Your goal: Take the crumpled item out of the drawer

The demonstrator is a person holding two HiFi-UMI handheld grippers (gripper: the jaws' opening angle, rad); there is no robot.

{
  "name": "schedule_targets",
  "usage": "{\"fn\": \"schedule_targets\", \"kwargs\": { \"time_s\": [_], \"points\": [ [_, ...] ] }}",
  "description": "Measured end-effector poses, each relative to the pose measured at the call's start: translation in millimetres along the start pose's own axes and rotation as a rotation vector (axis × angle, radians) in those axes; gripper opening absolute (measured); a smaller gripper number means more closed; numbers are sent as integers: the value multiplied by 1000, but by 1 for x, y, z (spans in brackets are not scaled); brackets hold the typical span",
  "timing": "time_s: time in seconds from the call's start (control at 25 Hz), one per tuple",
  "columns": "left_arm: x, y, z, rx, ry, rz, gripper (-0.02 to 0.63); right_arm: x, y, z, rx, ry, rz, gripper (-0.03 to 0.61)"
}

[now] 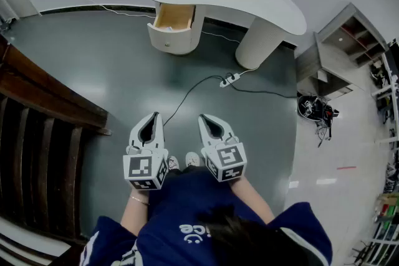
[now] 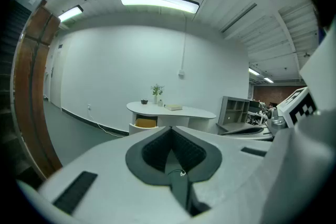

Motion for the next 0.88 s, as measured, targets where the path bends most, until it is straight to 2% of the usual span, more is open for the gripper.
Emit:
{"fn": "schedule_targets", "kwargs": {
  "time_s": [0.24, 0.52, 0.72, 0.88],
  "points": [
    [7, 20, -2, -17, 6, -15, 3, 9, 8, -15, -16, -24, -43, 8],
    [7, 41, -7, -60, 17, -14, 5, 13, 11, -36, -70, -27, -45, 8],
    [4, 50, -14, -54, 24, 8, 5, 14, 12, -51, -31, -42, -62, 8],
    [5, 52, -35, -41, 15, 13, 3, 17, -5, -72, -15, -42, -53, 8]
  ]
}}
Point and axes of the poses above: the fingertips, and each gripper's own axes: z backward along the fingers, y to its left, x out of its top, the point moved 3 cm from there along z, backward along the fingers, and after that the axes turned 5 degrees about z, right-handed, at the moved point
